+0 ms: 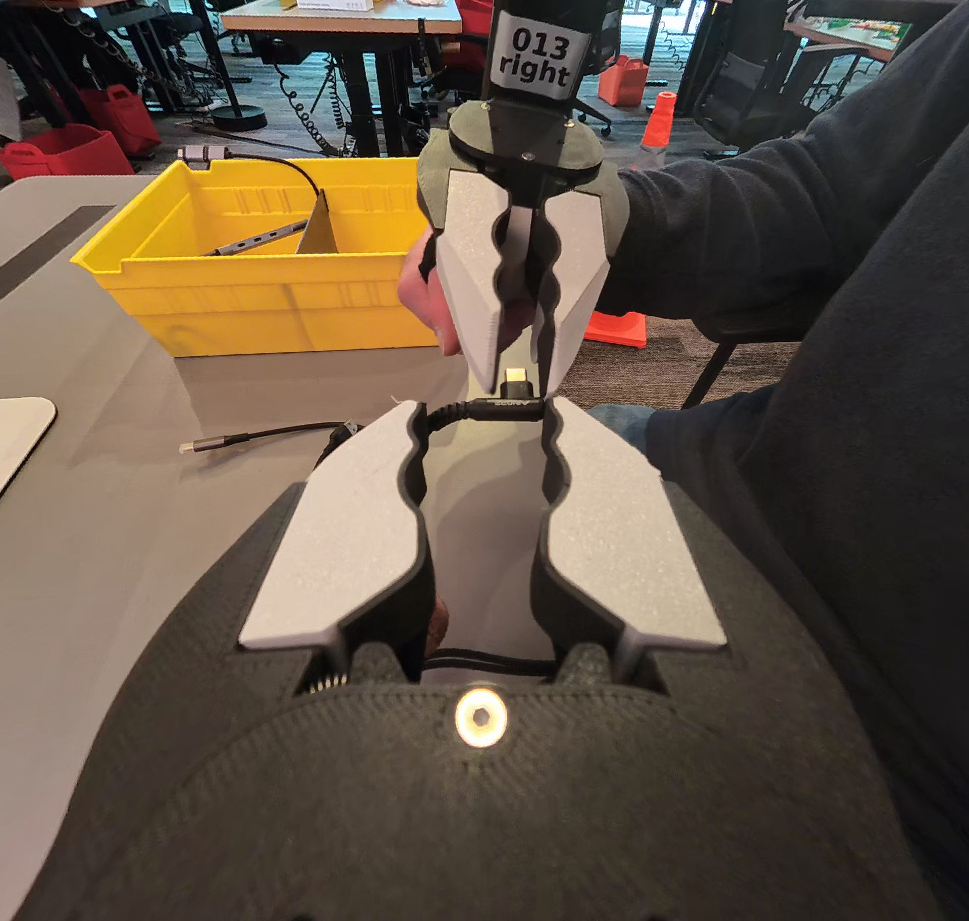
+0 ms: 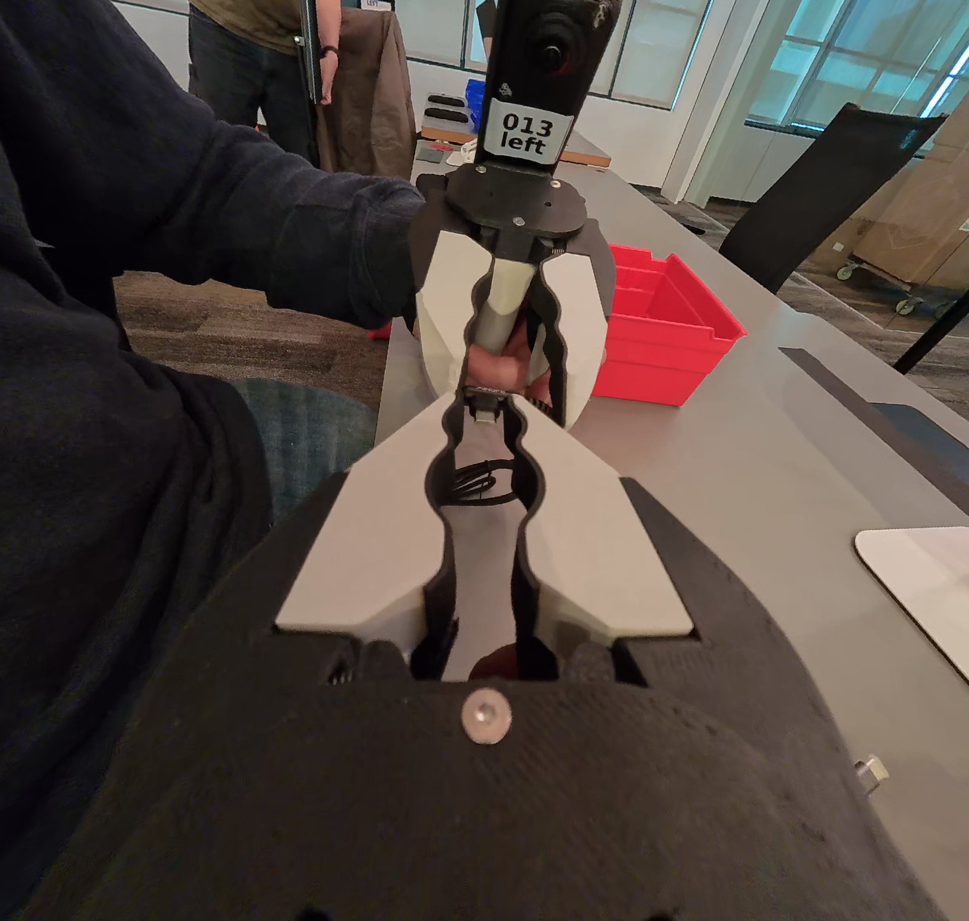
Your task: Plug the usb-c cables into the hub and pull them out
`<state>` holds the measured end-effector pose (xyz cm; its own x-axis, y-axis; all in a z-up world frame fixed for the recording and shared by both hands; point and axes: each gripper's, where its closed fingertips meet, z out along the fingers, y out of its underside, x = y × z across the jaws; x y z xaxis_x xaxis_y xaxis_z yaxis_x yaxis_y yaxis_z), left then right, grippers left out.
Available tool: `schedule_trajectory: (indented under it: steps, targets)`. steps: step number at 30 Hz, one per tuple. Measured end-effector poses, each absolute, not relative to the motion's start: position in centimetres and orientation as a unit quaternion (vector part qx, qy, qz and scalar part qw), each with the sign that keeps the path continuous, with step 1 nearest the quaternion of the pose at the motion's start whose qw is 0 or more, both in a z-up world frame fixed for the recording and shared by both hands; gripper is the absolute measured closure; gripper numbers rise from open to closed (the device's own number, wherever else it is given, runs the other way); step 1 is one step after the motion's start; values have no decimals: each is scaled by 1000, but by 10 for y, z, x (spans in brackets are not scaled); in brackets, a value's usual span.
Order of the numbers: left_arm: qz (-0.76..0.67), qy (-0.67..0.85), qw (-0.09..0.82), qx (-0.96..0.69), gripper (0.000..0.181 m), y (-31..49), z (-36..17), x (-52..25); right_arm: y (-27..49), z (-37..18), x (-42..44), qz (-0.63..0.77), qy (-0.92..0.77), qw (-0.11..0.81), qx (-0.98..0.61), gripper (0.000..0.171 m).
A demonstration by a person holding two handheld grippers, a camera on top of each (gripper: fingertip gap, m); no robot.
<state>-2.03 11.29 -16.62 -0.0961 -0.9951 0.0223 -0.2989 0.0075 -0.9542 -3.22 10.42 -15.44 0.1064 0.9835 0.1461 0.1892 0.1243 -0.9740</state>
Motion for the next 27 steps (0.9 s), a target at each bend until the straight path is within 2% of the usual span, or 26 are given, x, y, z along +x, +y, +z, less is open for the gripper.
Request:
schedule_trajectory:
  steps: [27]
  targets:
    - [-425, 603, 398, -545, 140, 112, -170, -19, 104, -162, -30, 378, -555, 501, -546, 163]
